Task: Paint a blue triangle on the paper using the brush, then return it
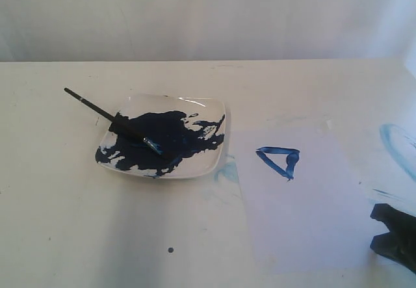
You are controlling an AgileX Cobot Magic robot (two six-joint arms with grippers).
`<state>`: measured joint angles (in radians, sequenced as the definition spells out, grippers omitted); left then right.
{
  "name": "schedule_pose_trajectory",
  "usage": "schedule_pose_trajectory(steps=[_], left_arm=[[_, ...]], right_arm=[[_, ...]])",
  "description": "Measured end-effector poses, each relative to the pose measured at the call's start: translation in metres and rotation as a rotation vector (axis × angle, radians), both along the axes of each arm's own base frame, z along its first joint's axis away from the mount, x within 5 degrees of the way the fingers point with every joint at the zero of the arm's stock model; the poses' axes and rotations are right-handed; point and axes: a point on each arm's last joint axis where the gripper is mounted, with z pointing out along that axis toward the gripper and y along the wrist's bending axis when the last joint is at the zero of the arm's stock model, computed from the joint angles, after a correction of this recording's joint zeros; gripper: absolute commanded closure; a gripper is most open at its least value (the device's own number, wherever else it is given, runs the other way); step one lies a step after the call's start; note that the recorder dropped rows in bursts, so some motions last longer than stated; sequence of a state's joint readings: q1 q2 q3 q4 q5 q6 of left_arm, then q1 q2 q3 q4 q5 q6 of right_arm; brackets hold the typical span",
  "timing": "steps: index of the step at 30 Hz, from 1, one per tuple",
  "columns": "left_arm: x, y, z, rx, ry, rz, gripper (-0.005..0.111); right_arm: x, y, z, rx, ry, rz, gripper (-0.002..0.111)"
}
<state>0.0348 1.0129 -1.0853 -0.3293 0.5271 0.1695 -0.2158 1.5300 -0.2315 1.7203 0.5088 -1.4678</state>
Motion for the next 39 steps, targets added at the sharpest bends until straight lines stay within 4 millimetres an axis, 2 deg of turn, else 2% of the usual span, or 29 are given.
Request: schedule_pose_trajectory(steps=[29, 35, 39], left_arm=[[-0.001, 0.000, 0.001, 0.004, -0.004, 0.002, 0.107], [-0.033, -0.001, 0.019, 0.013, -0.102, 0.000, 0.107], [-0.073, -0.002, 0.040, 0.018, -0.239, 0.000, 0.107]], right_arm=[[0.000, 0.000, 0.000, 0.001, 0.000, -0.002, 0.108], [0.000, 0.000, 0.000, 0.001, 0.000, -0.002, 0.108], [0.000, 0.000, 0.000, 0.001, 0.000, -0.002, 0.108]])
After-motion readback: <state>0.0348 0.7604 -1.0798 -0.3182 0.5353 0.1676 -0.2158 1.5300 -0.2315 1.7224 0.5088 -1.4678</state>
